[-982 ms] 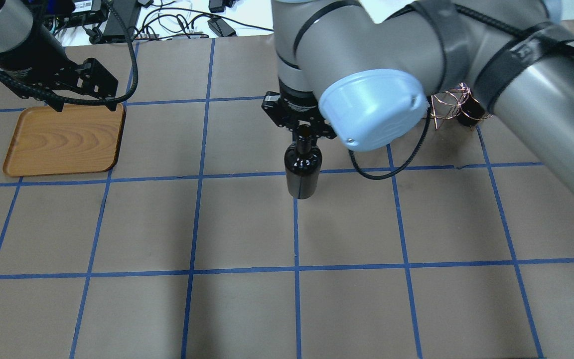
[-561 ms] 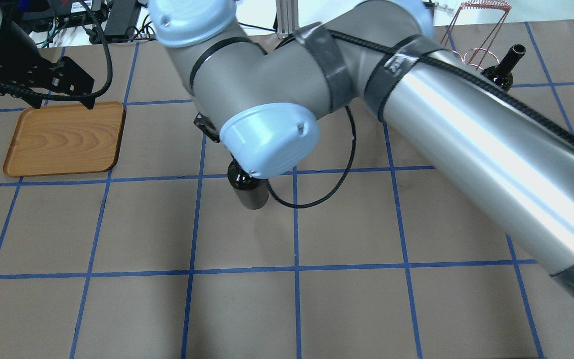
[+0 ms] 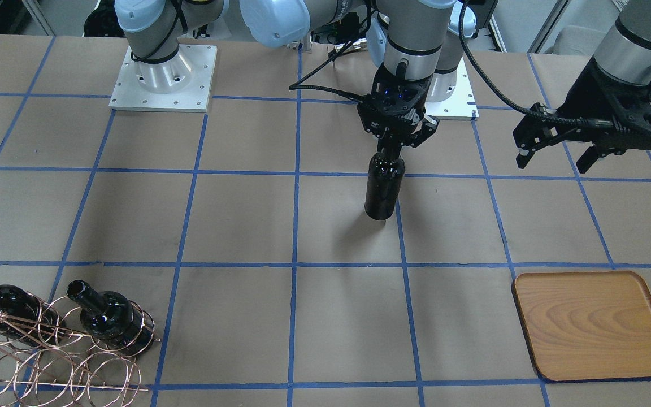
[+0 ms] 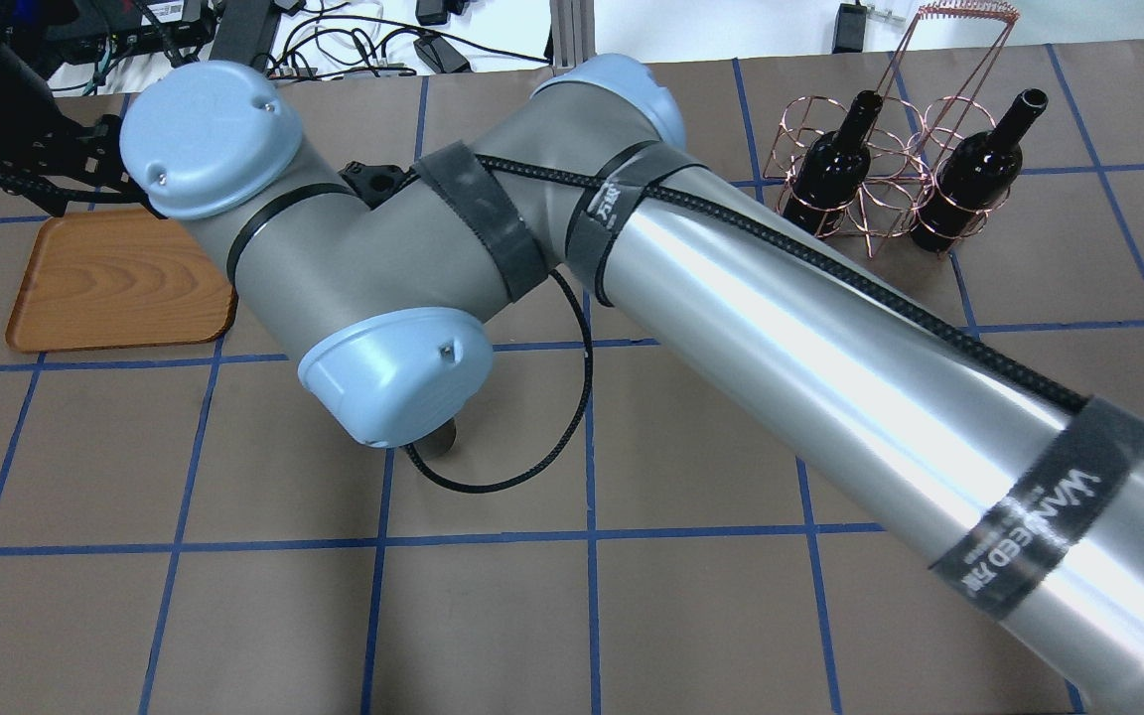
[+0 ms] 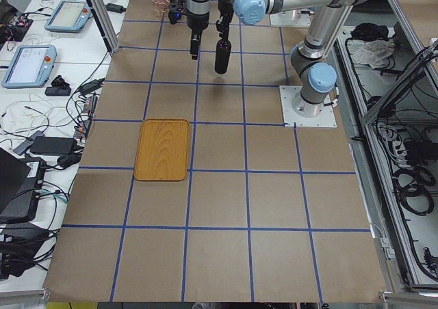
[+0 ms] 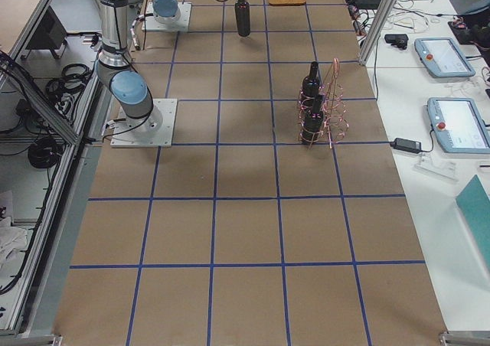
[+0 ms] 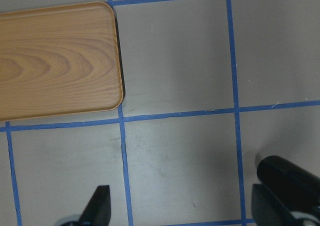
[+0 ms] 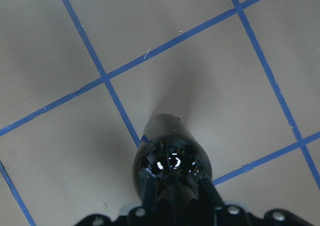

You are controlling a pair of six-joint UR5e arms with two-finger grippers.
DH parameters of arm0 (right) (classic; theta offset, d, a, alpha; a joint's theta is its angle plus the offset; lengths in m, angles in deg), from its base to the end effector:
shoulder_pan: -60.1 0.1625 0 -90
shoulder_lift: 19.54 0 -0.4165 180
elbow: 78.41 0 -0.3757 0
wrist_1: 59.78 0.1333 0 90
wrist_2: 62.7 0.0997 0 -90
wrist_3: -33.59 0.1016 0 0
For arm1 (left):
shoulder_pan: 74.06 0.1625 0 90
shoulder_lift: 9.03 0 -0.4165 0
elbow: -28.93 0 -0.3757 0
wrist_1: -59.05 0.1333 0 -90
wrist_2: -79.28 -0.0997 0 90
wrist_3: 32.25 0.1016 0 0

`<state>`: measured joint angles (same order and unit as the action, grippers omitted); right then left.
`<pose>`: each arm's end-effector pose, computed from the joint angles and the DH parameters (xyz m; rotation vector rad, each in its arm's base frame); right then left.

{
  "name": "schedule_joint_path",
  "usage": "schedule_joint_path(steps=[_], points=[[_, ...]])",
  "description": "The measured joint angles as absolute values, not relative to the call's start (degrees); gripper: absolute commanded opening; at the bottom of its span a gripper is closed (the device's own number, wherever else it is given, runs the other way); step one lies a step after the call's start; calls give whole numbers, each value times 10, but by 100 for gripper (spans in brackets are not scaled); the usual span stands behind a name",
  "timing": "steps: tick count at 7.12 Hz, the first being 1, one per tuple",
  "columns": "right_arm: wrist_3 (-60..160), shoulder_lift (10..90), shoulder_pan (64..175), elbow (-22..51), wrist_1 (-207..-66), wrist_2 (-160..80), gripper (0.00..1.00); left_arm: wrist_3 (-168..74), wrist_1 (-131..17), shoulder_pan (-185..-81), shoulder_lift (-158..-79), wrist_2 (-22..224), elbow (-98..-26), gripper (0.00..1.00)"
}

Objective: Take wine from basket and place on tray
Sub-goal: 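Carry the bottle toward the tray and set it upright on the table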

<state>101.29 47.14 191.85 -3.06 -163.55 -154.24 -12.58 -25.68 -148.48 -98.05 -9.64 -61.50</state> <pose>0.5267 -0.3940 0.3960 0.6939 3.0033 -0.1131 -0.0019 -0.4968 0.4916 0.1130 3.1226 -0.1603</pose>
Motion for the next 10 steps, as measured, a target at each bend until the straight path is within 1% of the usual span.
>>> schedule_joint_path(steps=[1, 2, 5, 6, 7, 8, 9, 10], points=[[1016, 461, 1924, -37, -1641, -1542, 4, -126, -257, -1485, -981, -93, -615, 100], [1017, 455, 1926, -42, -1643, -1542, 10, -126, -257, -1485, -981, -88, -615, 100], [1013, 448, 1926, -45, -1645, -1542, 16, -126, -259, -1487, -979, -89, -616, 100], [1012, 448, 1926, -45, -1645, -1542, 23, -126, -260, -1488, -979, -91, -616, 100], [1010, 448, 1926, -45, -1645, -1542, 42, -126, -262, -1488, -978, -92, -616, 100], [1010, 448, 1926, -45, -1645, -1542, 68, -126, -264, -1488, -977, -92, -616, 100], [1011, 448, 1926, -44, -1645, -1542, 81, -126, -267, -1487, -977, -93, -616, 100], [1012, 448, 1926, -42, -1645, -1544, 87, -126, -270, -1486, -976, -94, -615, 100]])
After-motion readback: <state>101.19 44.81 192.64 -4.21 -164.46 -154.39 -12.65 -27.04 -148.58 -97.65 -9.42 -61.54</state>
